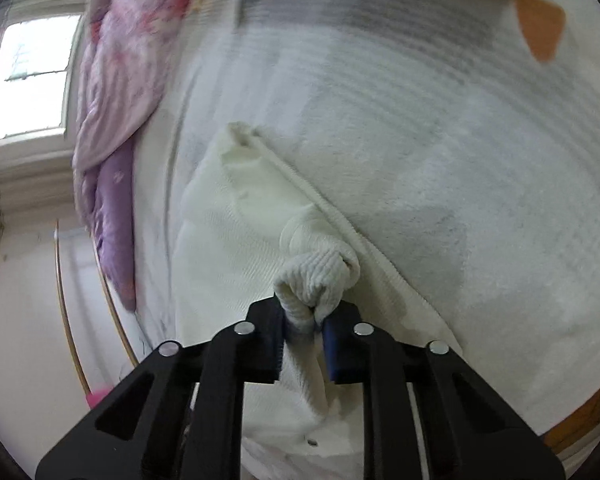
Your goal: Fold large clothes
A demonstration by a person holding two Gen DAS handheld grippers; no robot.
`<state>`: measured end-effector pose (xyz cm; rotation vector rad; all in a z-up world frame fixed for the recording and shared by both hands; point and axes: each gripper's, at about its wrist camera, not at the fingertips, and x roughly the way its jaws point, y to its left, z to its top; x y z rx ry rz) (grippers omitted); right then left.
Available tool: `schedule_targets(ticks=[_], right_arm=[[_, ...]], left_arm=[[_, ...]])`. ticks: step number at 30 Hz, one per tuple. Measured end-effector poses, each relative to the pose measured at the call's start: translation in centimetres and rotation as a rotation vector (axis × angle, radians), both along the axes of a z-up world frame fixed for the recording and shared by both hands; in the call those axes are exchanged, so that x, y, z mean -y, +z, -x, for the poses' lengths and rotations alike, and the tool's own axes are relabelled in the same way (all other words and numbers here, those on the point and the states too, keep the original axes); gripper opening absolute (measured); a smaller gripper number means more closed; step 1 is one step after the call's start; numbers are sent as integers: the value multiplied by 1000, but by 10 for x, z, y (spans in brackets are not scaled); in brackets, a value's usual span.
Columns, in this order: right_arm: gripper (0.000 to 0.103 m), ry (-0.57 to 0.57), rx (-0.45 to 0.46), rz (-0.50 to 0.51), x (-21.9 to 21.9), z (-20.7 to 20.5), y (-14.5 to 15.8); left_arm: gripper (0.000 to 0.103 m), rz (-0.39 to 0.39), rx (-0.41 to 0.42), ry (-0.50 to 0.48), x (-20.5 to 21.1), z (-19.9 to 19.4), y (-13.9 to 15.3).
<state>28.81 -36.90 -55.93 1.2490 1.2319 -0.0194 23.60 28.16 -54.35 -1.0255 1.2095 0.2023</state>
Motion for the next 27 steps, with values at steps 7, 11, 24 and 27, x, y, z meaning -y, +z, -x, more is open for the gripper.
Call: schedule_targets(ticks=[7, 11, 24, 27], right_arm=[[12, 112, 3, 88, 10, 21, 19], [12, 143, -32, 154, 3, 7, -7], [70, 123, -144, -86, -9, 34, -41], [50, 199, -86, 10, -20, 21, -29]], left_arm=[[4, 25, -32, -33, -4, 40, 14], [5, 60, -127, -12, 0, 49, -24], [65, 63, -104, 177, 25, 83, -32], [56, 39, -110, 163, 45, 88, -34]])
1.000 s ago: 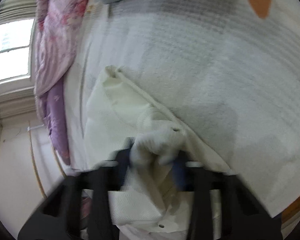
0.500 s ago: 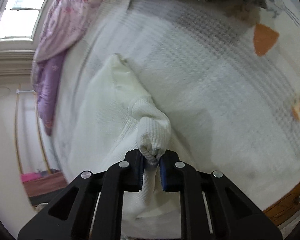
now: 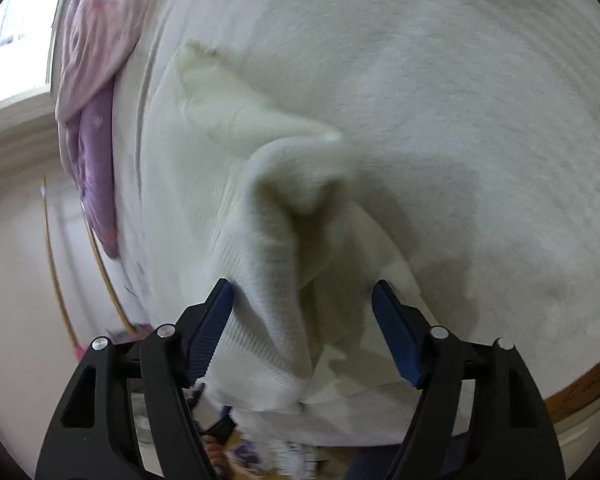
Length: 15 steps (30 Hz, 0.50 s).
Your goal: Fold large clothes
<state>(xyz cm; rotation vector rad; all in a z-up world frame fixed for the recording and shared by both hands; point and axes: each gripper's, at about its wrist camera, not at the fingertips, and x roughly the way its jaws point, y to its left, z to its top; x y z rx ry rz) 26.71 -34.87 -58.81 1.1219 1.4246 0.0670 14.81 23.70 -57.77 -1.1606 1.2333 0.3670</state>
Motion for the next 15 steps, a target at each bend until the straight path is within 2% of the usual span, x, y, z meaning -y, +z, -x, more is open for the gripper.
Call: schedule_targets(ticks=[1, 2, 3, 5, 7, 10, 12, 15], right_arm=[[31, 30, 37, 39, -3, -6, 8], [21, 64, 54, 73, -6, -11, 13], [6, 117, 60, 118, -11, -17, 20], [5, 175, 72, 154, -13, -19, 33], [4, 175, 95, 135, -5, -17, 52], [4, 200, 130, 190, 5, -12, 81], [4, 190, 102, 209, 9, -10, 73], [12, 132, -18, 135, 6, 1, 32]], left_arm=[[39, 3, 12, 2, 2, 0, 0], [27, 3, 18, -8, 8, -2, 0], [5, -13, 7, -25, 12, -5, 1], [4, -47, -13, -62, 18, -10, 8], [4, -18, -9, -87, 18, -11, 21], [4, -8, 15, -147, 18, -6, 39], [4, 8, 3, -181, 17, -1, 35], [5, 24, -62, -163, 12, 3, 5]])
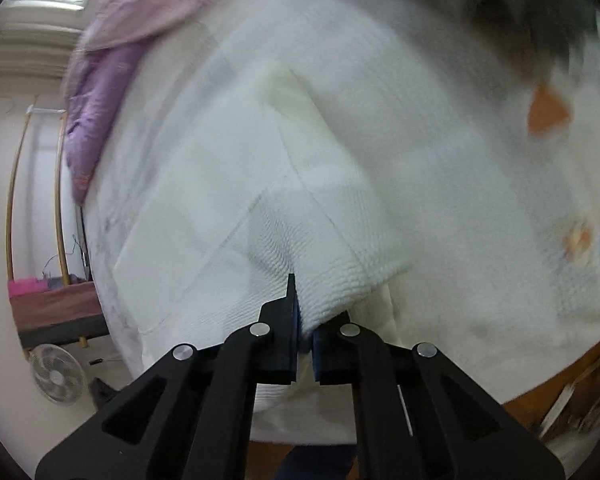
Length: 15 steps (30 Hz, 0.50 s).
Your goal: Fold large clothes
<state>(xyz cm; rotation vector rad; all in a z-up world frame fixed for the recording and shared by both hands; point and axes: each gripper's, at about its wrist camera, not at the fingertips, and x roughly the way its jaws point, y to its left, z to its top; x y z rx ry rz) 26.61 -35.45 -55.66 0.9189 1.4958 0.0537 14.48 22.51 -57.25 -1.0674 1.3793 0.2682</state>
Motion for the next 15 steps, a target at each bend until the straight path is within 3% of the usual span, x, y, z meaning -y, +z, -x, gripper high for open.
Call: schedule_targets(ticks=[2, 3, 4, 5, 6, 12, 13, 14, 15], right_arm=[[14, -66, -27, -107, -9, 7, -17], [15, -96, -31, -117, -14, 16, -20], [25, -108, -35, -113, -19, 22, -20], [34, -118, -43, -115, -23, 28, -22], [52, -139, -58, -126, -31, 36, -25], [53, -196, -100, -165, -57, 43, -38], [45, -191, -104, -162, -60, 41, -39], [38, -177, -95, -140, -62, 38, -37], [15, -174, -74, -131, -63, 38, -33]], left_arm=[[17, 31, -42, 66, -6, 3, -20], [29, 51, -58, 88, -10, 6, -25], [45, 68, -63, 98, -11, 8, -27], [52, 76, -60, 93, -13, 9, -27], [56, 70, -62, 69, -11, 8, -27], [56, 86, -35, -49, 3, -10, -22], [53, 74, -31, -68, 5, -16, -20], [45, 56, -29, -103, 7, -24, -18], [13, 31, -34, -134, 10, -31, -17]])
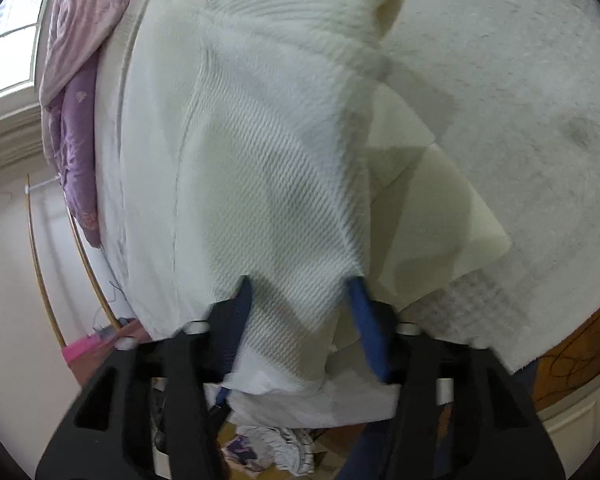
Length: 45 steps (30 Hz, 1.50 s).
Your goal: Fold large clothes
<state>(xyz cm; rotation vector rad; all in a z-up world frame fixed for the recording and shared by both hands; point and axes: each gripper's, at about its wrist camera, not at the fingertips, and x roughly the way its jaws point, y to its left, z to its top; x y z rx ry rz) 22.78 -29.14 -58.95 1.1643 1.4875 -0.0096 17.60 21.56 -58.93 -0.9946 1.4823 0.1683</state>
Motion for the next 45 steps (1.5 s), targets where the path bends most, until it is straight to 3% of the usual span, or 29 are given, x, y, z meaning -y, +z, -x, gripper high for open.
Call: schedule_targets(ticks=[1, 5, 8, 11, 14, 17, 20, 23, 24, 25, 27, 31, 35, 37, 39, 41, 42, 43, 45], right_arm=[[4, -5, 18, 5, 1, -2, 4], [3, -53, 142, -3, 9, -17, 25], [3, -103, 354, -70, 15, -45, 60], [3, -76, 491, -99, 14, -68, 84], [3, -43, 524, -109, 14, -63, 77], [3, 8, 392, -63, 17, -32, 41], [4, -45, 263, -80, 18, -1, 14], [17, -90, 122, -89, 14, 25, 1], [28, -104, 69, -83, 10, 33, 1], [49, -105, 34, -64, 5, 40, 2], [73, -107, -8, -47, -5, 49, 9], [73, -120, -54, -147, -36, 64, 11], [73, -165, -95, -209, -70, 45, 7], [73, -162, -158, -167, -78, 36, 1], [71, -191, -194, -142, -75, 32, -8], [52, -213, -187, -125, -73, 27, -16], [38, -210, -185, -132, -72, 25, -16], [22, -209, -166, -150, -70, 24, -15], [10, -166, -97, -168, -65, 18, -5]], left_arm=[[4, -21, -8, -38, 1, -8, 3], [4, 51, 62, -21, -9, -14, 22], [4, 78, 214, 1, -26, -24, 53], [4, 83, 449, 4, -34, -51, 93], [4, 53, 565, -39, -35, -51, 103], [4, 45, 477, -76, -21, -39, 76], [4, 53, 357, -67, -8, -17, 47], [7, 66, 271, -2, -19, 9, 33], [17, 78, 227, 37, -13, 14, 28], [31, 101, 194, 74, -10, 21, 25], [52, 101, 152, 118, -4, 34, 27], [54, 113, 104, 144, 30, 44, 31], [57, 103, 54, 159, 51, 37, 25], [58, 89, -11, 149, 62, 25, 17], [58, 128, -28, 191, 69, 18, 13], [58, 87, -43, 179, 73, 7, 13], [47, 72, -41, 172, 73, 5, 12], [21, 53, -48, 157, 71, 3, 13], [7, 68, -20, 146, 64, -2, 17]])
